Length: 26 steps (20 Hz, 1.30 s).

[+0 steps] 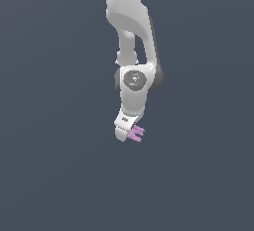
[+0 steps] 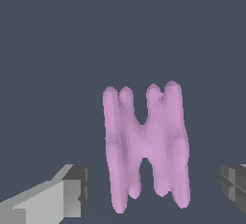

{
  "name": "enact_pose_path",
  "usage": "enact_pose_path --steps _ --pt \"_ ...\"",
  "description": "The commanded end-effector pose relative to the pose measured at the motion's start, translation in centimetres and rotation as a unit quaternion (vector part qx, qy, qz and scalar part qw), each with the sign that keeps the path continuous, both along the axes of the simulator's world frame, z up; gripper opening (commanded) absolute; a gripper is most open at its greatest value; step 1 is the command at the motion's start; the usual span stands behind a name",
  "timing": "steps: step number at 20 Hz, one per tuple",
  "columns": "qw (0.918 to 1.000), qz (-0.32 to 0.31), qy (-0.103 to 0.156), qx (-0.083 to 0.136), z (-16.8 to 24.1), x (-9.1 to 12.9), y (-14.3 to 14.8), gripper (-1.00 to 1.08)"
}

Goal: Pick up the object and move it to a goal position.

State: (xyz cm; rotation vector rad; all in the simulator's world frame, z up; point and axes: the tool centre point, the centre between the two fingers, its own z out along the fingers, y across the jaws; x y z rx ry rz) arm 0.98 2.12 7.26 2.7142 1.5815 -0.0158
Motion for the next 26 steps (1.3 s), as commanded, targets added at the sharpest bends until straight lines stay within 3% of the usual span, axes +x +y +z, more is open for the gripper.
enact_pose_path --steps 1,13,26 --pt "0.9998 0.019 -0.002 0.001 -0.2 0.1 0.1 1.0" --pt "0.9992 0.041 -0.004 0.003 -0.7 0.3 0.2 1.0" --pt "0.9991 0.043 -0.004 0.003 -5.4 0.3 0.2 1.0"
